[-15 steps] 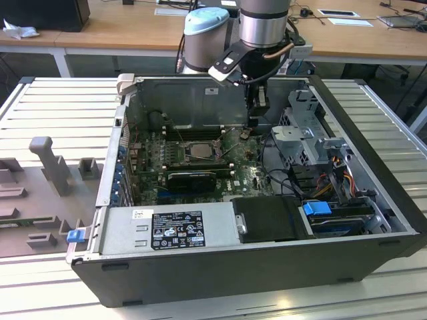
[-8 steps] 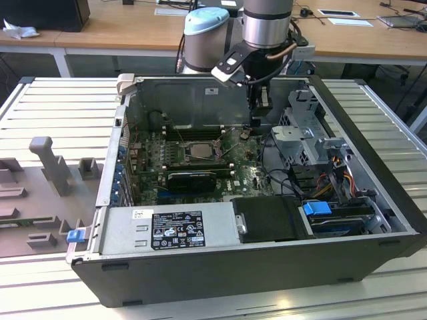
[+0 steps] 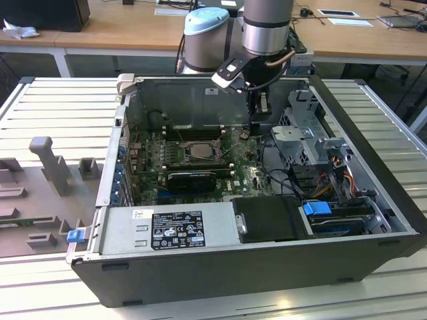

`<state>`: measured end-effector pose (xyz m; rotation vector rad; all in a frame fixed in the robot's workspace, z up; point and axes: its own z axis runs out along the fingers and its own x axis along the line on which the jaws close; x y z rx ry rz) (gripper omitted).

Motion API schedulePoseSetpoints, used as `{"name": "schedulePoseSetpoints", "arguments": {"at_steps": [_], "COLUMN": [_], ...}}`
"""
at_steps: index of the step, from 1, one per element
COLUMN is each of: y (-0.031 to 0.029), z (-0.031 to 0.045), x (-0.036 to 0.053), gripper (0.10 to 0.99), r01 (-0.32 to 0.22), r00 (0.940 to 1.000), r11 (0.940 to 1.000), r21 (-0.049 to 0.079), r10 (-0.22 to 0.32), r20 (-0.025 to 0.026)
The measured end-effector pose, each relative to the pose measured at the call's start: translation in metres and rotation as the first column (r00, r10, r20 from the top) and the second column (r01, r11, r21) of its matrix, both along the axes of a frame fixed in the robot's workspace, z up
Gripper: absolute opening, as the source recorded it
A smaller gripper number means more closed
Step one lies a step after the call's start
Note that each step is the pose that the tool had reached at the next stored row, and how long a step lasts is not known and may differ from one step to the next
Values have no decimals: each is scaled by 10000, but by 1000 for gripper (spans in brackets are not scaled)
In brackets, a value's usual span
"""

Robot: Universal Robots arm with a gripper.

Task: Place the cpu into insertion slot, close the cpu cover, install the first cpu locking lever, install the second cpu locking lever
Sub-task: 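Close the cpu cover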

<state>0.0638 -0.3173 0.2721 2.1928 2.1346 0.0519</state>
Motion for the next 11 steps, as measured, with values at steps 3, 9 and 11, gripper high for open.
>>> {"name": "schedulePoseSetpoints", "arguments": {"at_steps": [3, 9, 11], "y": [-1, 0, 0], "z": [-57, -203, -214], "x": [-1, -24, -32], "gripper": [106, 106, 106], "r01": [-1, -1, -11], "r00": [10000, 9999, 9996], "r11": [10000, 10000, 10000], "r21": [-1, 1, 25], "r10": [1, 1, 12], "r20": [-12, -145, -268]}}
